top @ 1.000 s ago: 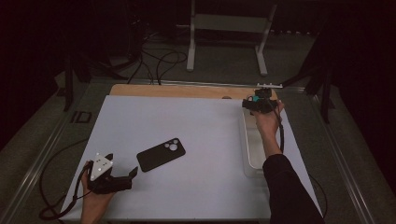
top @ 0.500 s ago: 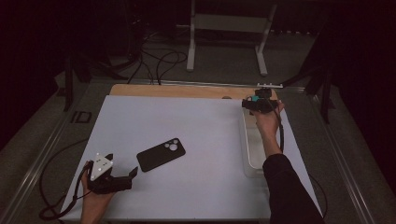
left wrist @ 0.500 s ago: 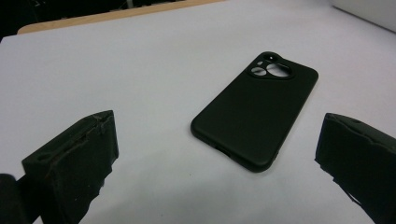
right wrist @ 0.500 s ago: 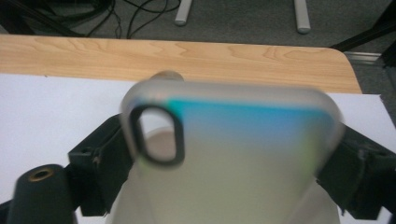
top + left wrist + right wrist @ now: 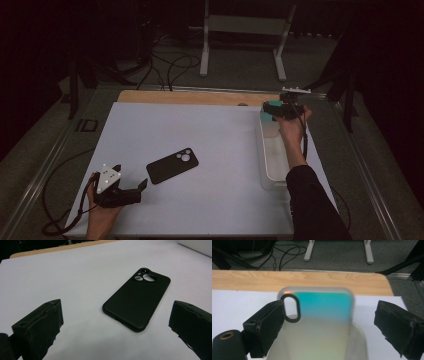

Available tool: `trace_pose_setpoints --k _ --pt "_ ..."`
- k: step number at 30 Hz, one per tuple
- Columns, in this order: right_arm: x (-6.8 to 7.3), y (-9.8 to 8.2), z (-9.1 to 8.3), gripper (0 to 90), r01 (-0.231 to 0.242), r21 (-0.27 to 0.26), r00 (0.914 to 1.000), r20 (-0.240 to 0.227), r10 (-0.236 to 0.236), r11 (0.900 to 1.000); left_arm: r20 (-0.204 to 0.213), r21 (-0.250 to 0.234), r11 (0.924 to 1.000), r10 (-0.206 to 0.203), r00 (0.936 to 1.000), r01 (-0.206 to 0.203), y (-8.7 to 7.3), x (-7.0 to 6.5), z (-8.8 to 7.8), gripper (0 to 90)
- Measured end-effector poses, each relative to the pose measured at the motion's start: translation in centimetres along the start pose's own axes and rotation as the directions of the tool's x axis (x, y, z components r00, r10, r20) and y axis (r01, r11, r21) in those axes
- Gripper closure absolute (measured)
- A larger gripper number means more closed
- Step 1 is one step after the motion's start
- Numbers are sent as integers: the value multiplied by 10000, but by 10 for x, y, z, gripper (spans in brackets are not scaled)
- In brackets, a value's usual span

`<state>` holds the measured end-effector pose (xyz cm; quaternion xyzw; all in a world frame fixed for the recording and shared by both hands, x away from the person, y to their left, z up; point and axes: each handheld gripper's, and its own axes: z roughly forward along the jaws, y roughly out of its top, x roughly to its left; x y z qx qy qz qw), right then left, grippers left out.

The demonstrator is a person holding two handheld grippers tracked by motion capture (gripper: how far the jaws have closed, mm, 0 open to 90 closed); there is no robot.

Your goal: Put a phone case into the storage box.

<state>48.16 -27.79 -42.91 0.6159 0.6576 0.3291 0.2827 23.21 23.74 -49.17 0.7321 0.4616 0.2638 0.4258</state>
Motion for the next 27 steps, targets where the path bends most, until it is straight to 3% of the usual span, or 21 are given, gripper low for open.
trace_pose_setpoints --k 8,16,19,20,27 --pt "-7 4 -16 93 30 -382 9998 -193 -37 9993 -4 6 10000 8 10000 -8 0 0 0 0" --pt "1 6 -43 93 774 -800 9926 -875 -844 9938 7 13 10000 13 10000 -13 0 0 0 0" --pt "2 6 -47 93 816 -842 9912 -977 -898 9931 8 9 10000 -7 10000 7 0 0 1 0" --pt "4 3 -54 93 975 -957 9858 -1277 -1093 9906 0 24 10000 -7 10000 7 0 0 1 0" --pt "15 -11 -70 93 1482 -1151 9688 -1827 -1676 9822 23 17 10000 6 10000 -7 0 0 1 0"
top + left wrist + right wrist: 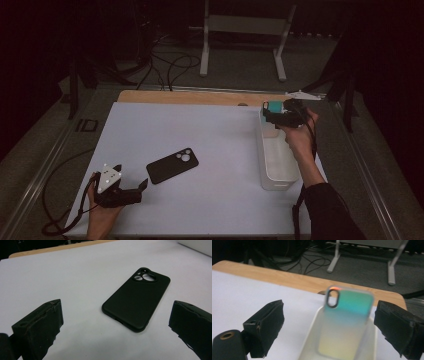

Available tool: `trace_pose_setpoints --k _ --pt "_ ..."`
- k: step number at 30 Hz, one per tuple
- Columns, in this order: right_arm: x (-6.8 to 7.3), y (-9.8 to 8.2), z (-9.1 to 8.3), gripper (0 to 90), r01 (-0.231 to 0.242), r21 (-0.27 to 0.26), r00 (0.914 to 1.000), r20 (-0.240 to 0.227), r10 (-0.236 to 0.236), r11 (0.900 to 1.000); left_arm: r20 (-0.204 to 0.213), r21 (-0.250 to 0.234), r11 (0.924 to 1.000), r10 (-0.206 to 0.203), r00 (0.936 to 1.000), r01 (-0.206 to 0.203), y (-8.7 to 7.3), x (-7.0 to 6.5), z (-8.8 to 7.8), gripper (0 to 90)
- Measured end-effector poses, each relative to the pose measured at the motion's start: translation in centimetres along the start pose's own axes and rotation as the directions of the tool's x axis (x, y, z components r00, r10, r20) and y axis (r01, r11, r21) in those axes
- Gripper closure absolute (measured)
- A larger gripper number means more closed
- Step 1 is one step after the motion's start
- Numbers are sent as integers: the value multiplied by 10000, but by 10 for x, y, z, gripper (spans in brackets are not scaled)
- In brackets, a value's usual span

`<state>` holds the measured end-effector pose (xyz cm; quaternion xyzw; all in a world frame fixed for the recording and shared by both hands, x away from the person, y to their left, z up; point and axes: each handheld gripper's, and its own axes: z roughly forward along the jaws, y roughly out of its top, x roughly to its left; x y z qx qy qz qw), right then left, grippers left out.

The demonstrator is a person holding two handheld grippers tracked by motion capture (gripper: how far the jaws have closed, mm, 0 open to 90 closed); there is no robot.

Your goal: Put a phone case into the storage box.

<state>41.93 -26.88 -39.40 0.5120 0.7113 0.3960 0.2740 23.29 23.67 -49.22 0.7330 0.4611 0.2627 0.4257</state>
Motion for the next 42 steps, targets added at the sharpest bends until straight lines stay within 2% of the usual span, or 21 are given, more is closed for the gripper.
trace_pose_setpoints --k 5,7,14,16,22,26,28,33,37,40,42 --pt "11 -9 -12 93 163 -112 9957 -907 -172 9998 6 7 10000 5 10000 -5 0 0 0 0" --pt "18 -14 -19 93 361 -256 9921 -1191 -389 9990 5 3 10000 22 10000 -22 0 0 0 0" --pt "33 -27 -36 93 698 -629 9822 -1699 -796 9956 16 -12 10000 14 10000 -14 0 -1 0 0" --pt "35 -29 -39 93 705 -691 9813 -1744 -817 9951 22 -40 10000 33 10000 -33 0 -1 0 0" --pt "48 -52 -57 93 862 -1247 9748 -1942 -1095 9884 68 -45 10000 47 10000 -47 1 -1 1 0" --pt "52 -64 -66 94 673 -1435 9734 -2080 -966 9874 96 -137 9999 74 9999 -73 2 -1 -1 0" --pt "53 -71 -72 94 516 -1763 9708 -2221 -908 9830 100 -177 9998 39 9999 -37 2 -1 0 0" --pt "57 -92 -81 94 699 -1891 9691 -2201 -1116 9795 136 -290 9996 48 9999 -44 5 0 -2 0" --pt "57 -105 -88 94 446 -1984 9688 -2304 -909 9791 161 -420 9991 7 9999 0 8 1 -5 0" --pt "57 -114 -93 94 434 -2107 9692 -2283 -923 9766 214 -539 9985 70 9997 -58 13 1 -6 0" --pt "56 -119 -95 94 438 -2173 9689 -2289 -945 9751 288 -542 9983 245 9993 -229 18 0 -4 0"
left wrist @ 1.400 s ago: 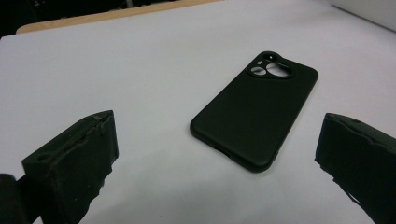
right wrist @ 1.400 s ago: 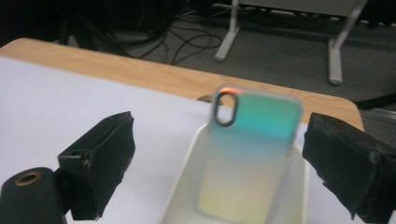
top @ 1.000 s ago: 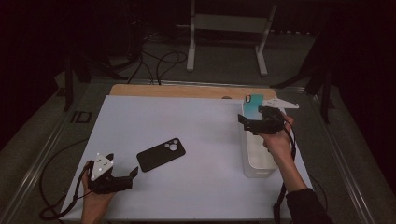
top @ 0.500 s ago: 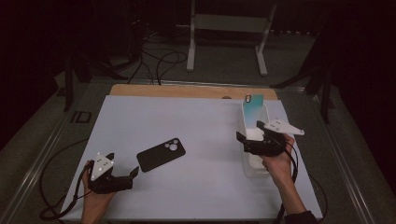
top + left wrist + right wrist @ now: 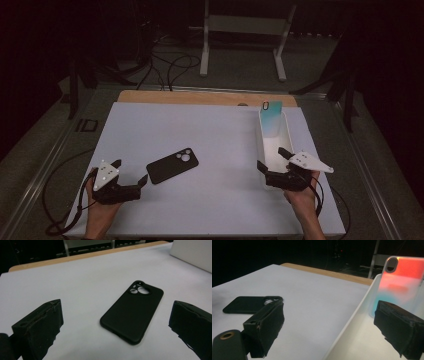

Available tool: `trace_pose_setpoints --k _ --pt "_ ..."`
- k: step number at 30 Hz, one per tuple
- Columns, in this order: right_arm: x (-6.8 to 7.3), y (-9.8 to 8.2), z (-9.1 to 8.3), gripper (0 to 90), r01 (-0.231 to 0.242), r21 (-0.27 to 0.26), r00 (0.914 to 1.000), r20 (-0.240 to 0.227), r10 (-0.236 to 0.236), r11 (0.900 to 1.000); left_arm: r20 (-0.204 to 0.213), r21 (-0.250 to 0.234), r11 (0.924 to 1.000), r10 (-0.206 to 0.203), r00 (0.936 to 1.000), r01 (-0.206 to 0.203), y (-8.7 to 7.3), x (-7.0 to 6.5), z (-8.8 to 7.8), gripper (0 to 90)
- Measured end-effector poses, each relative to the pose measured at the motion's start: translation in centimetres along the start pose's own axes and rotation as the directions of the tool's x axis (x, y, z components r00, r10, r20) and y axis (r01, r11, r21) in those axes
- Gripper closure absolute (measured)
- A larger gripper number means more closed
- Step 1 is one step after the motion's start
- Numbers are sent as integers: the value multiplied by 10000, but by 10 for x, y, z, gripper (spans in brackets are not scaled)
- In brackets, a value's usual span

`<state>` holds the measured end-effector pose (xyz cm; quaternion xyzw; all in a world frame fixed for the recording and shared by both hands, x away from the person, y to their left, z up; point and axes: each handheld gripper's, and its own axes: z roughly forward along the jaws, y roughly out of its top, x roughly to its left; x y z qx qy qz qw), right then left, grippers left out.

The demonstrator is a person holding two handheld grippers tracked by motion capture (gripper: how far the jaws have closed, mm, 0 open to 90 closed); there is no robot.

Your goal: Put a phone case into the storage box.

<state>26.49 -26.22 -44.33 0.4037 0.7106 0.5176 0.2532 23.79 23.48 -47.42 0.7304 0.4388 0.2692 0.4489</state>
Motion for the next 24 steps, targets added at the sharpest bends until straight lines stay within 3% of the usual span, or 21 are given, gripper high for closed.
trace_pose_setpoints --k 11,16,24 --pt "0 -16 -13 95 -143 -247 9999 -78 142 9996 724 321 9969 691 9950 -716 17 -8 12 0" --pt "-2 -18 -15 95 -186 -243 9998 -25 185 9995 1254 740 9890 1178 9851 -1277 21 -15 27 0" --pt "-2 -17 -16 95 -214 -292 9997 -79 212 9993 1533 1115 9861 1054 9825 -1232 25 -18 49 0"
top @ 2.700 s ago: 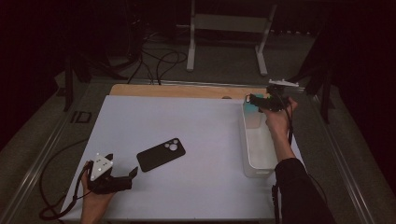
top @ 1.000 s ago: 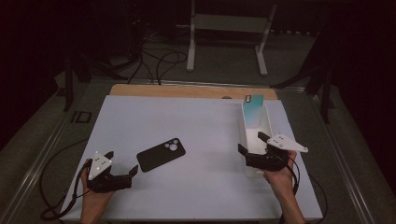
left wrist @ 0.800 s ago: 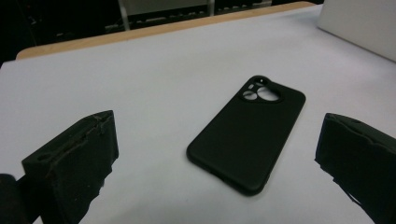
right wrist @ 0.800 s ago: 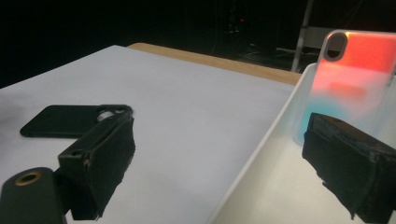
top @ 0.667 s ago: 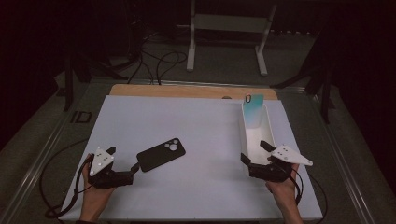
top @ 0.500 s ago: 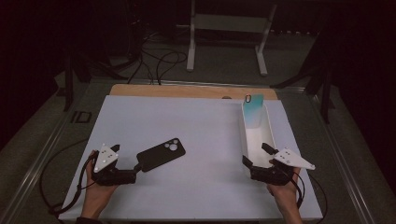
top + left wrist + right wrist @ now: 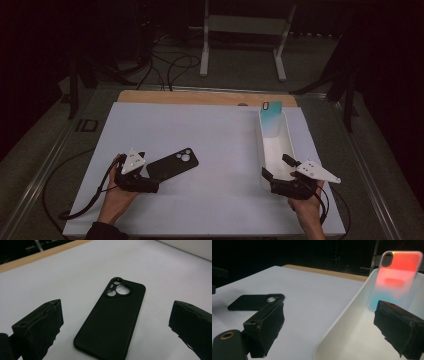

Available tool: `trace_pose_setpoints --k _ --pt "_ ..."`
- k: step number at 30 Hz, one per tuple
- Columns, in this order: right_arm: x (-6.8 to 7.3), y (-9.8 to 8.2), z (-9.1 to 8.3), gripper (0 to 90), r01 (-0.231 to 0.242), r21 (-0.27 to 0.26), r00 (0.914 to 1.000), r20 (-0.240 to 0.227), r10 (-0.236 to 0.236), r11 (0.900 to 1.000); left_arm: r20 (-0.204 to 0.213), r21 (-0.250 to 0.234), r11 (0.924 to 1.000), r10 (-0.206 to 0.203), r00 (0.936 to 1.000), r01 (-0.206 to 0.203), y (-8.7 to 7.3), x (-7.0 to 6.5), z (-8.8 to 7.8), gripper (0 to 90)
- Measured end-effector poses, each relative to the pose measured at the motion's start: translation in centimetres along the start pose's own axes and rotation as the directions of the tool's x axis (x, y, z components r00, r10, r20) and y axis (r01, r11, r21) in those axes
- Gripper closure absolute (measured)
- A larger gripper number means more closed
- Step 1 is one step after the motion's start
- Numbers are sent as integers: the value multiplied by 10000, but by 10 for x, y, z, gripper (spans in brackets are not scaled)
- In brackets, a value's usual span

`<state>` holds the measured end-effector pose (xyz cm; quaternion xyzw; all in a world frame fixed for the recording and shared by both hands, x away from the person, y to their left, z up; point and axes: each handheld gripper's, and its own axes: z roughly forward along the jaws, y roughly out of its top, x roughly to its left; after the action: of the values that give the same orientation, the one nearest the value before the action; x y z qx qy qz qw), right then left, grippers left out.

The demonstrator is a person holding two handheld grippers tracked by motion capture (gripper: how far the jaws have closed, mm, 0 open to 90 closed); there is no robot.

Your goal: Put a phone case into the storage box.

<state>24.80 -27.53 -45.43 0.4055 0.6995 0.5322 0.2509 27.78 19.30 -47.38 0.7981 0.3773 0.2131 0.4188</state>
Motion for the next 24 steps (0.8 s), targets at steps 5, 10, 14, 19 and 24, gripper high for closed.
trace_pose_setpoints --k 5,10,14,19,24 --pt "0 0 0 95 -13 -29 10000 -31 13 10000 -31 269 9992 -292 9996 293 5 7 13 6" --pt "0 1 -1 95 -48 -77 10000 -3 48 10000 -619 397 9980 -475 9970 500 8 15 23 175" --pt "-1 1 -2 96 -56 -91 10000 0 56 9999 -782 637 9951 -711 9944 762 8 25 30 334" --pt "-2 1 -5 95 -75 -188 10000 39 76 9998 -951 1063 9899 -844 9919 944 3 35 36 745" --pt "-2 2 -5 96 -75 -214 10000 28 75 9997 -1078 1392 9833 -1023 9889 1169 -6 43 39 900"
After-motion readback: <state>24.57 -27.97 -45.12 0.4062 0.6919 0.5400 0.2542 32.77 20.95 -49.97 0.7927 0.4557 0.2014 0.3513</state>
